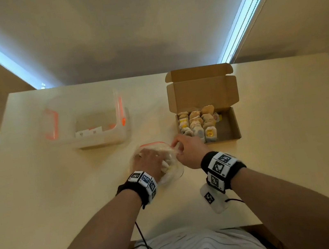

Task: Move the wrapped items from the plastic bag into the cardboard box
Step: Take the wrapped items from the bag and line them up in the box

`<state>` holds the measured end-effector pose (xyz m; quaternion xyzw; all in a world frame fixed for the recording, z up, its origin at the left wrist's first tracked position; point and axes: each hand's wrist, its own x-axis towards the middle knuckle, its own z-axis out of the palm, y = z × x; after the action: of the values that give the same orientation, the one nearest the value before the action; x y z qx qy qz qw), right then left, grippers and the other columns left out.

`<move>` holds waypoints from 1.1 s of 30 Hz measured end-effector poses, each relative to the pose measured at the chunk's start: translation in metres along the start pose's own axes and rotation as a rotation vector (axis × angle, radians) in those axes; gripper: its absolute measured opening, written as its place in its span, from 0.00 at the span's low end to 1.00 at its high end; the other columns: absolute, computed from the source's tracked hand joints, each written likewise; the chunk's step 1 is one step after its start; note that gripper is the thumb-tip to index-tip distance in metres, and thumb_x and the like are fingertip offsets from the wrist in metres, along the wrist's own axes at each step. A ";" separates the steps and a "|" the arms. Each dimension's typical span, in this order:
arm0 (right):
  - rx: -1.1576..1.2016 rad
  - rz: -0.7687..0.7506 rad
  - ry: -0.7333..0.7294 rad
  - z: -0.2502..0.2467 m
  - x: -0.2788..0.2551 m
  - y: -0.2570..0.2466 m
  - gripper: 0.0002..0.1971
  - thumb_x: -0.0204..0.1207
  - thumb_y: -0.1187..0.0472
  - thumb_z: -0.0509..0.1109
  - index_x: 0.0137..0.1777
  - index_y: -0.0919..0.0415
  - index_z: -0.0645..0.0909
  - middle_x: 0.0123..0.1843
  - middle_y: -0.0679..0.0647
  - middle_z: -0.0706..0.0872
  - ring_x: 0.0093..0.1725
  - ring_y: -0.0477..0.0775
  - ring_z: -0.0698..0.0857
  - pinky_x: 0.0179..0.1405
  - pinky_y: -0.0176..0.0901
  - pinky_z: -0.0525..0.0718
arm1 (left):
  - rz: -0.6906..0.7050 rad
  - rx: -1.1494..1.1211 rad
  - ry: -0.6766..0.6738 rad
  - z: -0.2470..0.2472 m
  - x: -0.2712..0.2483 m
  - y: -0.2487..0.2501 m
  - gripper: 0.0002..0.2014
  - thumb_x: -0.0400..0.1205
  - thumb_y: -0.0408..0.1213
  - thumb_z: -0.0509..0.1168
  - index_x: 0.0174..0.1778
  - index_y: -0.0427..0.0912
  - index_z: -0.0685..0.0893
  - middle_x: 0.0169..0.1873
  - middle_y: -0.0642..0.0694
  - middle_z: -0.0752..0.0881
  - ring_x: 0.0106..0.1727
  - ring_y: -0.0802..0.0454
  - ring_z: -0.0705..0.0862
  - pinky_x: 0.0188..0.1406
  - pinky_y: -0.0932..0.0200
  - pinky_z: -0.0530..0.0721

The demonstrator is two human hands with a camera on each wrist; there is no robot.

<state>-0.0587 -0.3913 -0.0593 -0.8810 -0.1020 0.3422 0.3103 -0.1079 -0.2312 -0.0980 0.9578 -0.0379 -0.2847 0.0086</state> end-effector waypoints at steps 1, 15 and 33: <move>0.004 -0.003 0.003 0.001 -0.001 -0.002 0.14 0.77 0.64 0.68 0.61 0.52 0.78 0.47 0.51 0.84 0.43 0.50 0.82 0.33 0.35 0.80 | 0.015 0.025 0.002 0.000 0.000 0.002 0.15 0.80 0.46 0.59 0.62 0.64 0.78 0.65 0.52 0.80 0.68 0.41 0.75 0.67 0.41 0.72; -0.012 -0.037 0.097 -0.014 -0.004 0.005 0.13 0.74 0.66 0.68 0.55 0.50 0.80 0.42 0.49 0.83 0.48 0.54 0.83 0.48 0.48 0.86 | -0.084 -0.831 0.228 -0.034 -0.030 -0.037 0.04 0.78 0.38 0.71 0.40 0.42 0.85 0.33 0.44 0.87 0.38 0.42 0.84 0.34 0.57 0.78; 0.276 -0.418 0.491 -0.035 -0.048 -0.057 0.08 0.74 0.65 0.76 0.49 0.54 0.83 0.40 0.45 0.86 0.42 0.43 0.85 0.40 0.32 0.84 | 0.004 -2.144 -0.063 -0.120 -0.077 -0.028 0.15 0.84 0.32 0.54 0.58 0.33 0.83 0.48 0.37 0.87 0.48 0.42 0.88 0.49 0.48 0.90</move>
<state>-0.0691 -0.3824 0.0217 -0.8469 -0.1553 0.0599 0.5050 -0.1050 -0.1984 0.0440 0.4427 0.2301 -0.1940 0.8446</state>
